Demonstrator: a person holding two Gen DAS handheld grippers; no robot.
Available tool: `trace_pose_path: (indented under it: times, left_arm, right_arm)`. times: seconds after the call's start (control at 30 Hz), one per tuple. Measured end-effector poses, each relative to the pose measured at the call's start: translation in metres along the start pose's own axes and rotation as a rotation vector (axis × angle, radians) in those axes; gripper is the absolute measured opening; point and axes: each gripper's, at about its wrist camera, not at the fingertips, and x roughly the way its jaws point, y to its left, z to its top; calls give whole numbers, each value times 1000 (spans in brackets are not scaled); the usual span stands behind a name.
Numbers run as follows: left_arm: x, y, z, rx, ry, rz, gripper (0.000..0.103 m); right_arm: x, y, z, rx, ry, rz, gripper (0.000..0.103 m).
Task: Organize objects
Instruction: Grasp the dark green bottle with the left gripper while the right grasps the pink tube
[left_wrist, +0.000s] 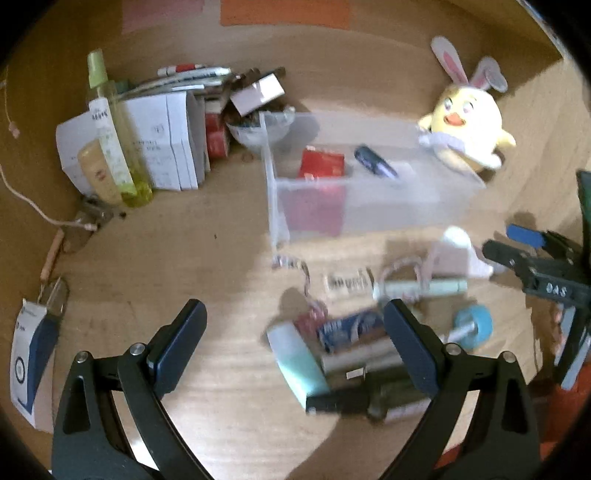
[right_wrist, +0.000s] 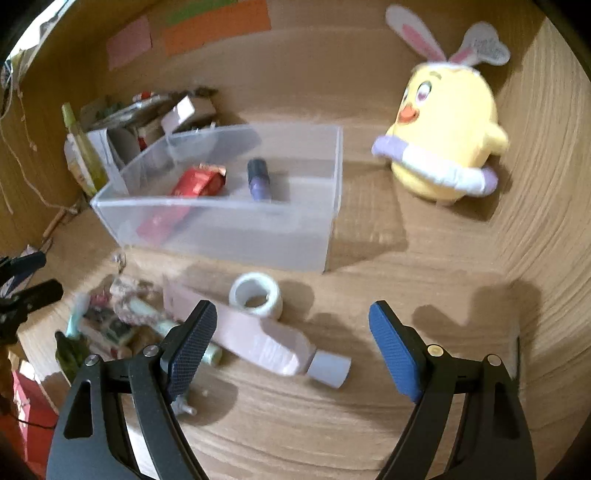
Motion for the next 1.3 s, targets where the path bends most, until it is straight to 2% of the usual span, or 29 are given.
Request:
trace_pose_path:
  times: [0.17, 0.3, 0.4, 0.7, 0.83, 1.1, 1.23, 1.3]
  left_arm:
    - [-9, -8, -13, 2, 7, -8, 98]
    - [-8, -22, -23, 24, 23, -52, 98]
    - [-5, -32, -29, 51, 41, -59, 98]
    - [-6, -51, -42, 88, 49, -106, 98]
    - [0, -61, -47, 121, 49, -71, 98]
    - [2, -66, -52, 148, 6, -41, 98]
    - [14, -63, -55, 137, 48, -70, 79]
    - [20, -61, -57, 125, 71, -81, 76]
  right_arm:
    - [10, 13, -1, -53, 24, 50, 83]
    - [19, 26, 0, -114, 33, 46, 81]
    - [28, 28, 0, -131, 53, 42, 80]
    - [25, 6, -10, -56, 84, 83, 58]
    - [22, 0, -16, -25, 87, 95, 46]
    - [7, -8, -34, 2, 87, 89, 39]
    - [-1, -8, -43, -2, 89, 88, 39]
    - [-7, -8, -49, -10, 90, 80, 39]
